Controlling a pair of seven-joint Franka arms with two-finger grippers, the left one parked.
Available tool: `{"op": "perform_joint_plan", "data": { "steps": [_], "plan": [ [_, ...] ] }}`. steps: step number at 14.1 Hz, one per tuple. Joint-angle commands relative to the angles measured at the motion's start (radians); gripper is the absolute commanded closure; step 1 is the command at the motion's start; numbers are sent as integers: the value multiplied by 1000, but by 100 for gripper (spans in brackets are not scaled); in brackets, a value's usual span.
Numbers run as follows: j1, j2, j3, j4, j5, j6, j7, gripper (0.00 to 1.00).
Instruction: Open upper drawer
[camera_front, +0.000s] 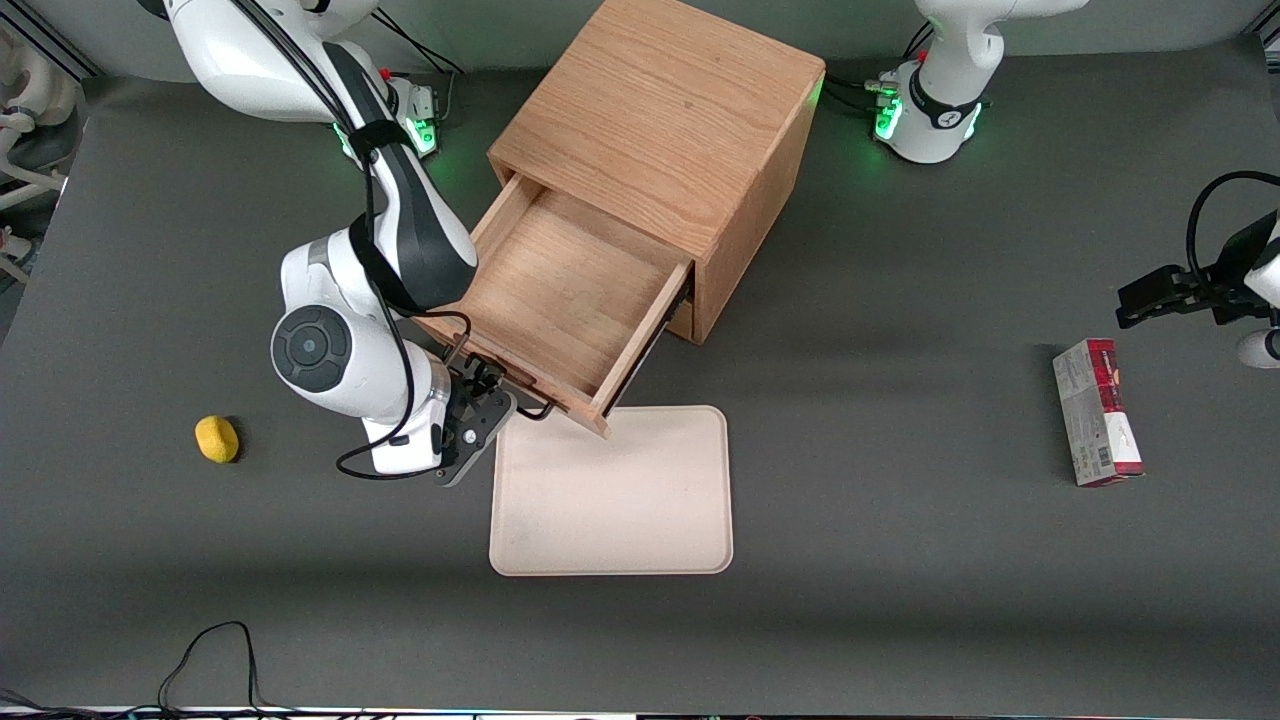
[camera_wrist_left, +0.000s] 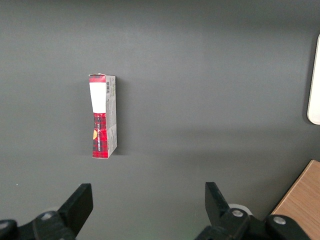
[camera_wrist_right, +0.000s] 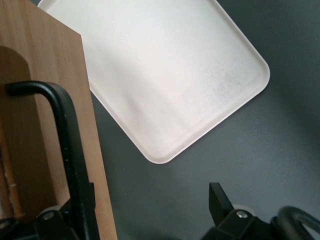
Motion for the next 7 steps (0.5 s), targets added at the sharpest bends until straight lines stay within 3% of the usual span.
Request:
{"op": "perform_joint_plan", "data": {
  "steps": [1,7],
  "plan": [
    [-15,17,3,59,7,-21,-14,0],
    [-15,11,3,186,8,-155,8,0]
  ]
}}
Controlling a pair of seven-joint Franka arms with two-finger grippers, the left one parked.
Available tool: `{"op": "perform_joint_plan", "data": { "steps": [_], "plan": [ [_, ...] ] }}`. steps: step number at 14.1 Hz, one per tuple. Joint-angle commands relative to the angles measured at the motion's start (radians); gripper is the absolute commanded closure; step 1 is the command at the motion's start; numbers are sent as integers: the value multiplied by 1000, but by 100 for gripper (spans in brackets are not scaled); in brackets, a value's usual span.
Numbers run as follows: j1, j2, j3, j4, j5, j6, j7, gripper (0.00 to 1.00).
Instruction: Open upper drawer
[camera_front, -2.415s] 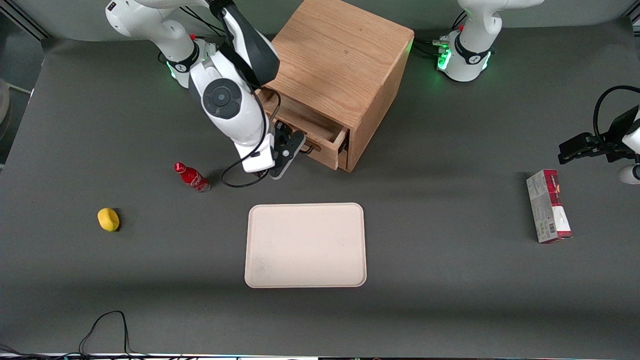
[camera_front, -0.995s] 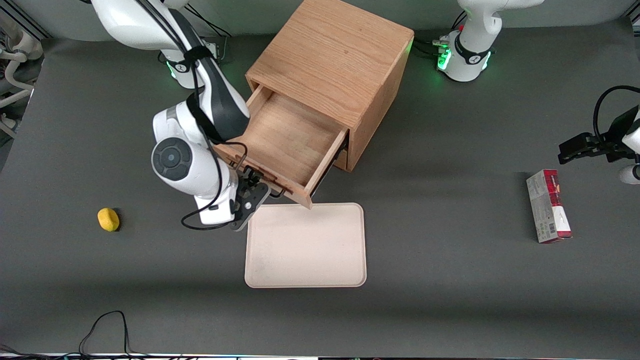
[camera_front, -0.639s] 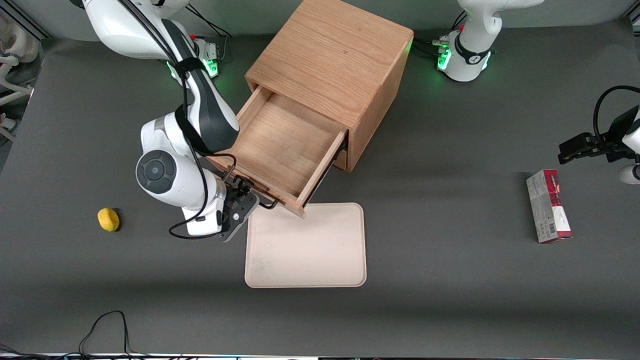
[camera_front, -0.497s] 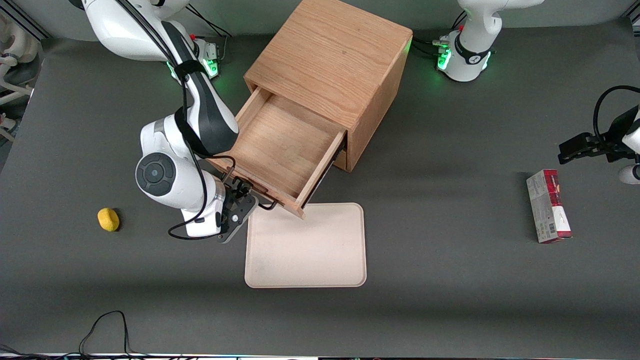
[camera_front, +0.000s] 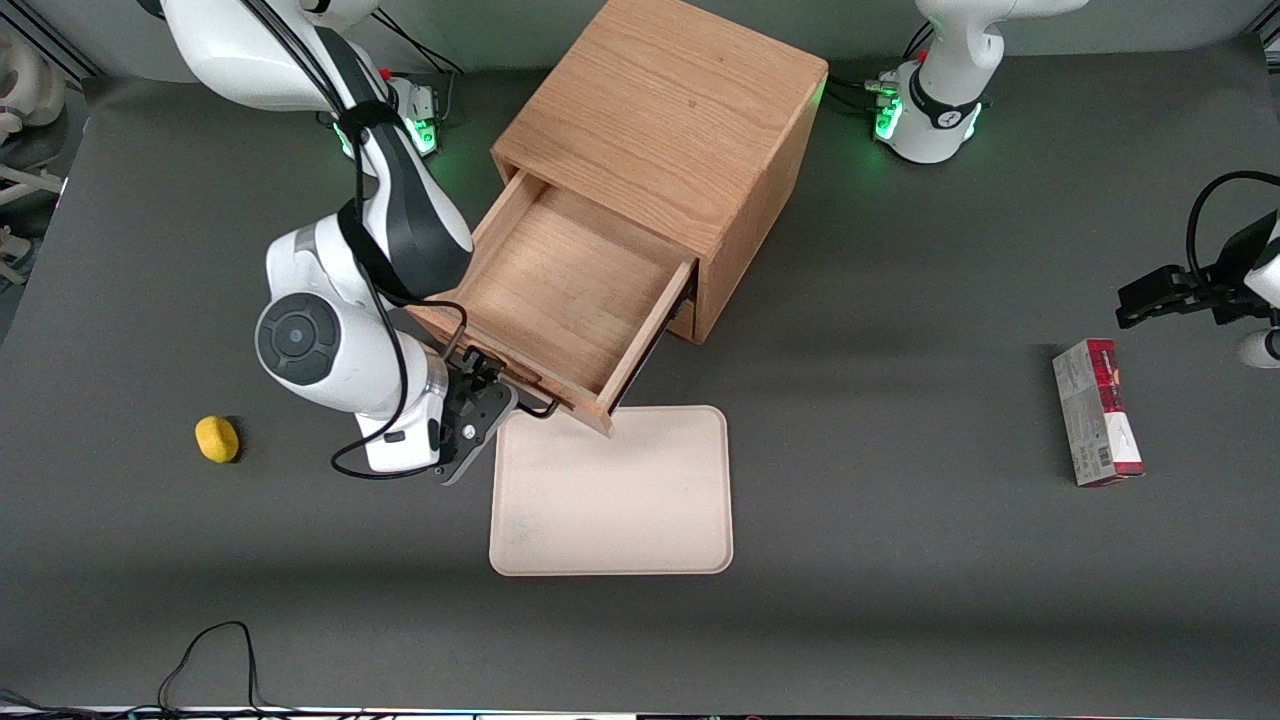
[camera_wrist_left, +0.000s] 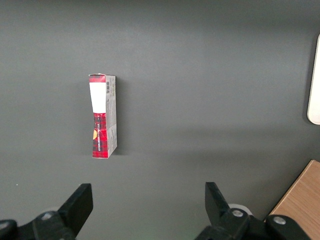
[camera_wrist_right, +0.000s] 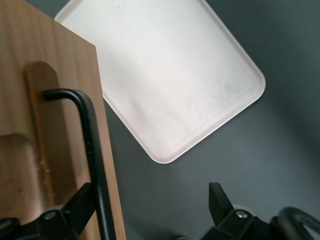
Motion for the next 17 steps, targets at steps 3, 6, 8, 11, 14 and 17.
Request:
{"op": "perform_joint_plan", "data": {
  "steps": [3,6,8,11,14,17],
  "plan": [
    [-12,-4,-7,132,0,-118,8,0],
    [-10,-50,-42,163,-6,-166,96,0],
    [-9,-91,-77,162,-6,-189,240,0],
    [-3,-145,-148,153,-33,-250,460,0],
    [-1,-200,-220,119,-58,-283,506,0],
    [-1,-234,-286,88,-78,-280,505,0]
  ]
}}
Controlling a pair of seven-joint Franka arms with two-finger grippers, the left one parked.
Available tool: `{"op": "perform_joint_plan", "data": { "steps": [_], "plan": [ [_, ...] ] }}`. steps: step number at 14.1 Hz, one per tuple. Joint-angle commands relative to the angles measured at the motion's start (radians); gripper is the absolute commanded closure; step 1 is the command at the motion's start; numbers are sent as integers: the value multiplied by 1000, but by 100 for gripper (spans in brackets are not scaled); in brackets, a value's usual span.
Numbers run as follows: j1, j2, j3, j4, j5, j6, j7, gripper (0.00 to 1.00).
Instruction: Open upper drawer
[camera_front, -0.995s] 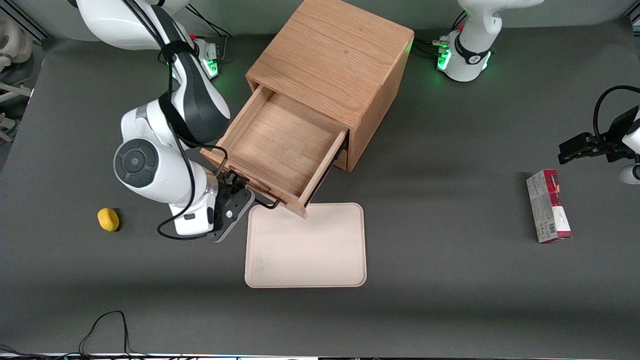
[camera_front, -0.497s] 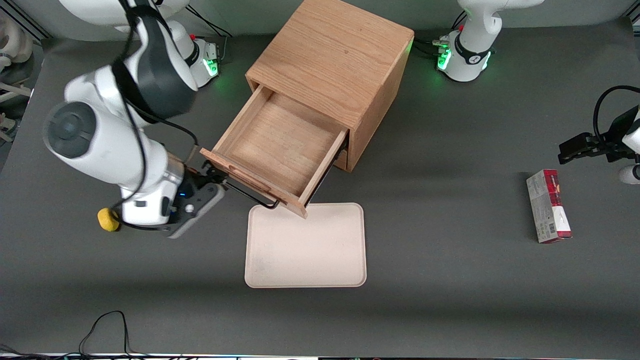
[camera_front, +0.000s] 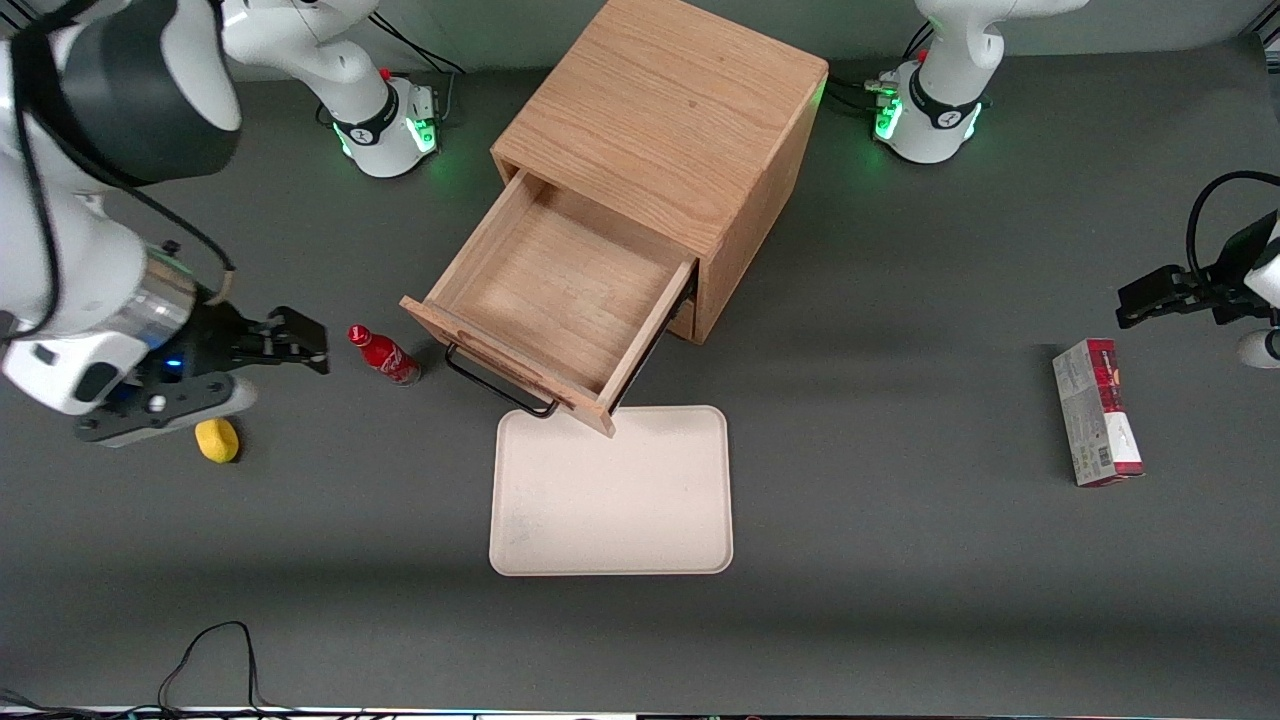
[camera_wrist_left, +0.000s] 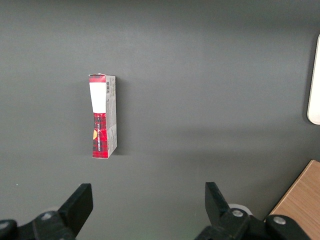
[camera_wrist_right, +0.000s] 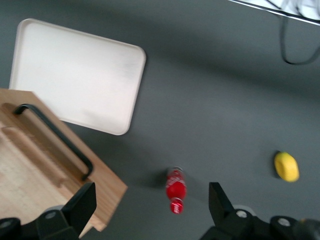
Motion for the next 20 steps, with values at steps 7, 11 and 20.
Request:
{"op": "perform_joint_plan", "data": {
  "steps": [7,11,20],
  "plan": [
    [-328,-238,233,-278,-115,136,59,0],
    [-506,-306,404,-348,-129,149,82,0],
    [-530,-302,417,-355,-132,153,76,0]
  ]
}}
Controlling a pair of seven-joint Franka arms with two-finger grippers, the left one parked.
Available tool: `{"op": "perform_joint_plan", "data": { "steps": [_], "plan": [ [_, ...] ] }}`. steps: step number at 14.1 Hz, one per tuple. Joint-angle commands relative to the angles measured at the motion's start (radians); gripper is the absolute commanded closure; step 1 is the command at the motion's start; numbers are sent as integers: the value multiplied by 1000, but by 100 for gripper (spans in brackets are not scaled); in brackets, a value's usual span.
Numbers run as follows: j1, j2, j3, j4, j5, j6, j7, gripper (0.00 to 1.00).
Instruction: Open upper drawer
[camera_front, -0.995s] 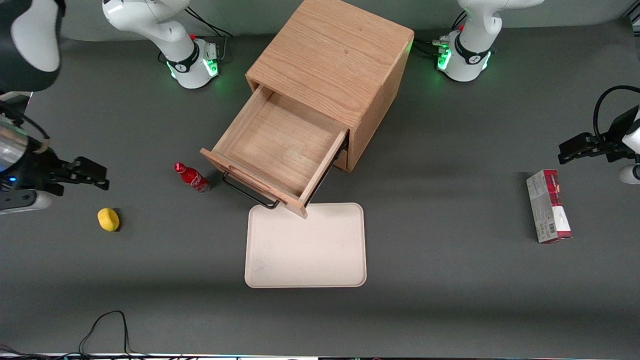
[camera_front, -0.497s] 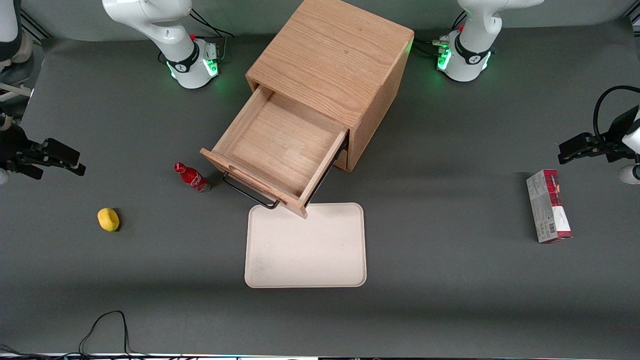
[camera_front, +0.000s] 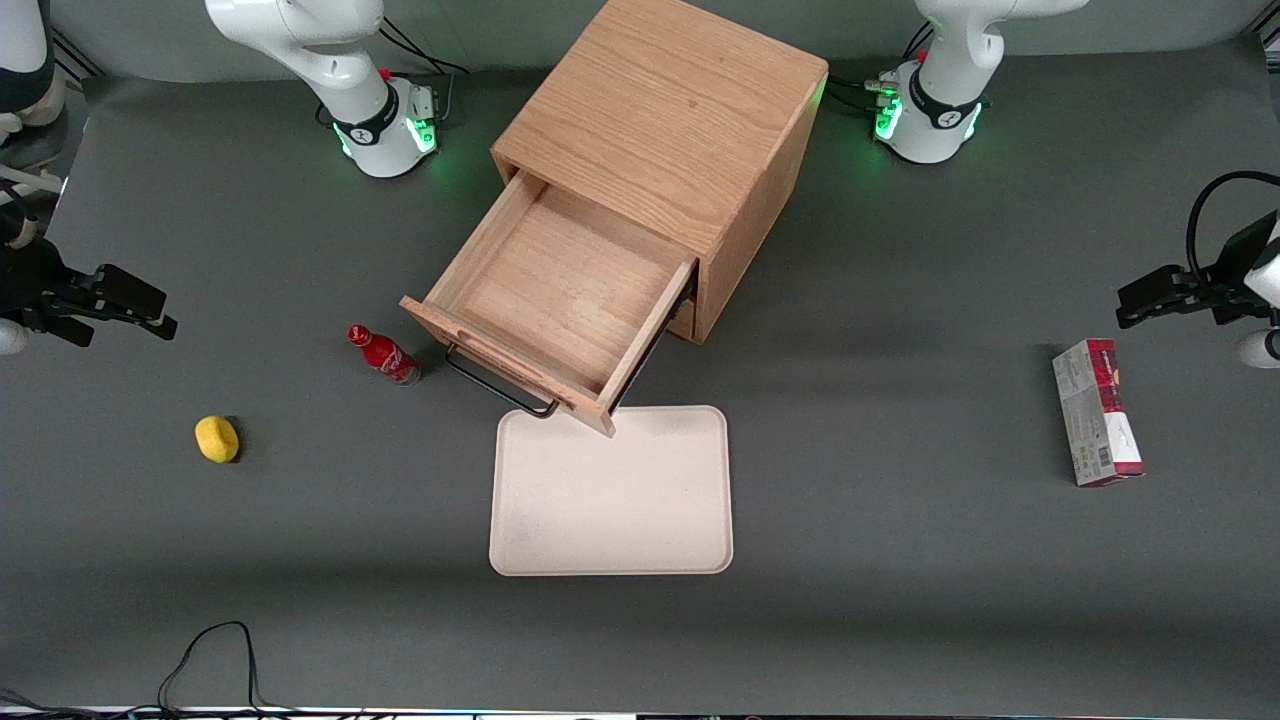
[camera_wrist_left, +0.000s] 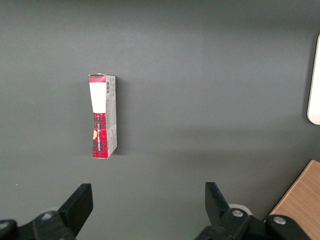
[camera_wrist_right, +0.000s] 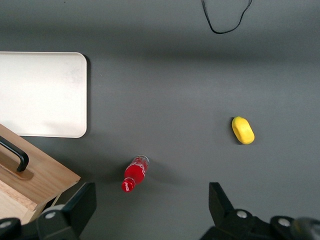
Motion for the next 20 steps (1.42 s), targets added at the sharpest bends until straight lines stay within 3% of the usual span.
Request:
{"op": "perform_joint_plan", "data": {
  "steps": [1,3,20],
  "plan": [
    [-11,0,11,-2,-21,7,19,0],
    [0,20,11,27,-70,-20,19,0],
    [4,29,-9,38,-61,-99,17,0]
  ]
}}
